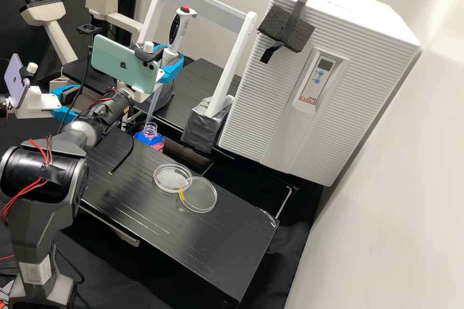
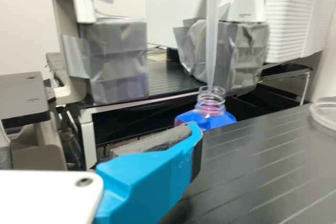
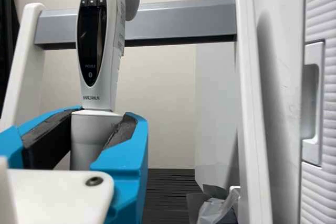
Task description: Use the pipette
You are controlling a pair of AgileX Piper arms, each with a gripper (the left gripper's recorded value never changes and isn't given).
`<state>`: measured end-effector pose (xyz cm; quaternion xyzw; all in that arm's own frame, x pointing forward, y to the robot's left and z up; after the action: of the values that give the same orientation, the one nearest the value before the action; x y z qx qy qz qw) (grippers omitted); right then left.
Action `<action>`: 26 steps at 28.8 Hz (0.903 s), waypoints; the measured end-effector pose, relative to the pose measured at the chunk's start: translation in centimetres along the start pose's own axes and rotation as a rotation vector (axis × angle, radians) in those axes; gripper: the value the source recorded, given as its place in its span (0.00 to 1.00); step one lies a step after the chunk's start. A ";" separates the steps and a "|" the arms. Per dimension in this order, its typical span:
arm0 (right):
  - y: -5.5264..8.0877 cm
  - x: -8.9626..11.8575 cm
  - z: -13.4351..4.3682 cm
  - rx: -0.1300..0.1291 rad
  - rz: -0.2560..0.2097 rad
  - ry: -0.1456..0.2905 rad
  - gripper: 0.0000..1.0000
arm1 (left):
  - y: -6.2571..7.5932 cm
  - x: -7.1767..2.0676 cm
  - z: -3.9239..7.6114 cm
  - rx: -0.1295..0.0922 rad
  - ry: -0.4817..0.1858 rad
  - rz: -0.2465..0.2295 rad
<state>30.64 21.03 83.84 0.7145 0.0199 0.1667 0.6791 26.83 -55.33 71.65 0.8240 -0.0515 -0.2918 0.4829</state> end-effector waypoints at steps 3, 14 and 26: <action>0.1 0.0 0.0 -0.001 0.005 0.000 0.00 | 0.0 0.02 0.2 0.000 -0.008 0.002; 0.6 0.2 0.5 0.015 0.030 -0.009 0.00 | -0.1 0.04 0.5 -0.002 -0.019 0.001; -0.4 0.5 1.2 0.005 0.038 -0.018 0.00 | -0.1 0.04 0.5 -0.013 -0.019 0.001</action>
<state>31.54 20.06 83.49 0.7178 0.0006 0.1731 0.6743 26.58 -55.70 71.37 0.8180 -0.0547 -0.2996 0.4880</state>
